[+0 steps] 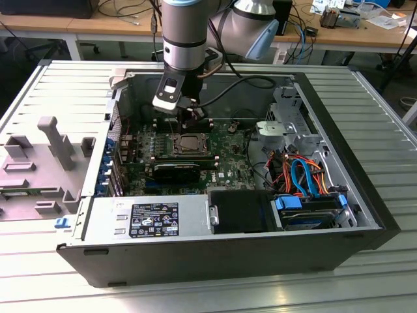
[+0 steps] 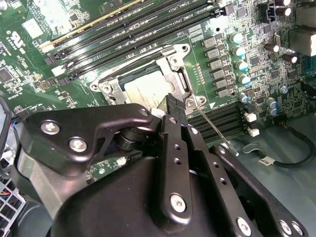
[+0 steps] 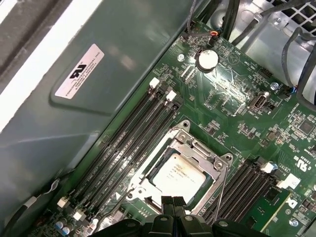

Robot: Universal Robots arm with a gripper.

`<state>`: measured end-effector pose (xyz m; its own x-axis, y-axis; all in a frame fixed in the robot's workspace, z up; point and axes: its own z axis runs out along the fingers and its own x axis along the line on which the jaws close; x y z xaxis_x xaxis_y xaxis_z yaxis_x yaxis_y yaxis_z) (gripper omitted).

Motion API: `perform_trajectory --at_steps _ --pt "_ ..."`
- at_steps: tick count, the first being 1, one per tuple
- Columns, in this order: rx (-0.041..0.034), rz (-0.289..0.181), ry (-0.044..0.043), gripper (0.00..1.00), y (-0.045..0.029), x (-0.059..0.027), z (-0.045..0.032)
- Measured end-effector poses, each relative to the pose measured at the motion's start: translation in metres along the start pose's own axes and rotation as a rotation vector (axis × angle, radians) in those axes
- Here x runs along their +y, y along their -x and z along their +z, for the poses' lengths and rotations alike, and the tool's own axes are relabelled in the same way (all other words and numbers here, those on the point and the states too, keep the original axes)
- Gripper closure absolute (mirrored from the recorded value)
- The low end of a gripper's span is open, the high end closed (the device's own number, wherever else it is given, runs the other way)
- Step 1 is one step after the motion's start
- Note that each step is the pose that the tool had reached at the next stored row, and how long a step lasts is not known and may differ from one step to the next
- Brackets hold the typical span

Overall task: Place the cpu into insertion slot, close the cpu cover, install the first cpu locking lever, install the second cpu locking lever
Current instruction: 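Install the first cpu locking lever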

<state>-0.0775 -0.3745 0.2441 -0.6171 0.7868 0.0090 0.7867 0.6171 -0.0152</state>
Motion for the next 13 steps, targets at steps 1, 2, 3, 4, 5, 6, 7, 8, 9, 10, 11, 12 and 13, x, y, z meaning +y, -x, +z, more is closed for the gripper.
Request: perform_trajectory --at_steps 1,2,3,4,5,6,7,8,9,10,11,12,13 --pt "-0.0001 -0.006 0.0 0.89 0.0 0.0 0.0" --pt "-0.0001 -0.008 -0.0001 0.89 0.0 0.0 0.0" --pt "-0.0001 -0.01 -0.0001 0.89 0.0 0.0 0.0" --pt "-0.0002 -0.015 -0.0001 0.89 0.0 0.0 0.0" --pt "-0.0003 -0.017 -0.0002 0.89 0.0 0.0 0.0" --pt "-0.0003 -0.019 -0.0002 0.89 0.0 0.0 0.0" --pt "-0.0004 -0.024 -0.0002 0.89 0.0 0.0 0.0" --pt "-0.0004 -0.026 -0.0002 0.89 0.0 0.0 0.0" --pt "-0.0004 -0.028 -0.0002 0.89 0.0 0.0 0.0" --pt "-0.0005 -0.031 -0.0003 0.89 0.0 0.0 0.0" --pt "-0.0005 -0.034 -0.0004 0.89 0.0 0.0 0.0" --pt "-0.0006 -0.036 -0.0003 0.89 0.0 0.0 0.0" --pt "-0.0006 -0.039 -0.0004 0.89 0.0 0.0 0.0"
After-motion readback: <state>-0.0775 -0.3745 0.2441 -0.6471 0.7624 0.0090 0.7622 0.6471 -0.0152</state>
